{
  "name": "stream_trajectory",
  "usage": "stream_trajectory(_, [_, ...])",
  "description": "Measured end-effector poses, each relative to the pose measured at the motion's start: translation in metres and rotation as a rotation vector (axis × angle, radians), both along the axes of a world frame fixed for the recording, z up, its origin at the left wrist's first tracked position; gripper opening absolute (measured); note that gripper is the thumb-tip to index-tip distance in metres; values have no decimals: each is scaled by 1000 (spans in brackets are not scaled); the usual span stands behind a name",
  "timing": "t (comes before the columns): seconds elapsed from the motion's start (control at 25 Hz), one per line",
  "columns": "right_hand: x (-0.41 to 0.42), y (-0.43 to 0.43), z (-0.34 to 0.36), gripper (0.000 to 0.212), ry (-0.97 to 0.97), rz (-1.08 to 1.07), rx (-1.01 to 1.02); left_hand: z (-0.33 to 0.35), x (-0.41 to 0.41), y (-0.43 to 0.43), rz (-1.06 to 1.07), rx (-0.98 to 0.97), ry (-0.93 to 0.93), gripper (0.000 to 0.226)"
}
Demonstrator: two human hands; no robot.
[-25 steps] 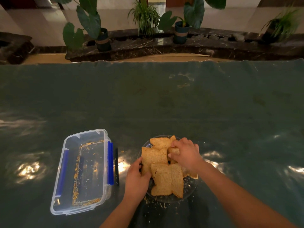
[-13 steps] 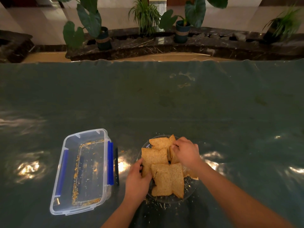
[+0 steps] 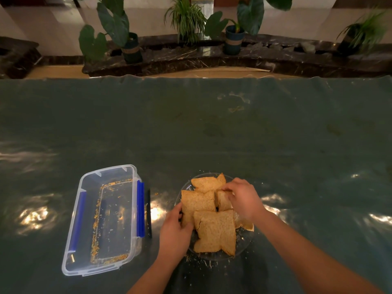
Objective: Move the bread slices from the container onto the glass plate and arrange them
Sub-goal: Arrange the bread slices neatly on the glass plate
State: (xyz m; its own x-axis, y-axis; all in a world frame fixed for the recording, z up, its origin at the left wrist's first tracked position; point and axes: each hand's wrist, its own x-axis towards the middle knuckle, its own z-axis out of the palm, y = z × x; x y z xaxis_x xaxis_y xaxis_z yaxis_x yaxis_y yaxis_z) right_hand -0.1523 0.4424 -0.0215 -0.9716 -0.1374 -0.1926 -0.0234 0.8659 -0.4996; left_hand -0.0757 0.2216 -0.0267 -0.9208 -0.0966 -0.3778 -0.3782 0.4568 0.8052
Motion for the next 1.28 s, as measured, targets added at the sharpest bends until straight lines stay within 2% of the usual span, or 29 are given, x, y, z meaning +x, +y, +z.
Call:
stream_trajectory(0.12, [-6, -5, 0, 23, -16, 3, -94, 1, 1, 1, 2, -14, -2, 53])
stream_trajectory(0.28, [-9, -6, -5, 24, -27, 17, -38, 2, 3, 0, 7, 6, -12, 54])
stream_trajectory(0.4, [1, 3, -6, 32, 68, 13, -30, 3, 3, 0, 18, 29, -7, 50])
stream_trajectory(0.48, [13, 12, -4, 31, 147, -51, -6, 4, 3, -1, 22, 39, -10, 48])
stream_trajectory(0.6, [37, 24, -4, 24, 249, -260, 42, 5, 3, -1, 29, 42, -9, 48])
stream_trajectory(0.68, [53, 30, -8, 21, 222, -360, 49, 8, 3, 0, 30, 45, -5, 47])
stream_trajectory(0.76, [62, 32, -13, 23, 104, -411, 47, 11, 3, 1, 36, 54, -2, 47])
stream_trajectory(0.84, [64, 33, -17, 28, 39, -407, 70, 12, 4, 2, 34, 54, 0, 48])
stream_trajectory(1.04, [60, 25, -17, 36, 46, -283, 121, 12, 8, 2, 41, 71, 12, 37])
stream_trajectory(1.28, [63, 15, -17, 40, 23, -205, 42, 12, 12, 1, 50, 82, 23, 37])
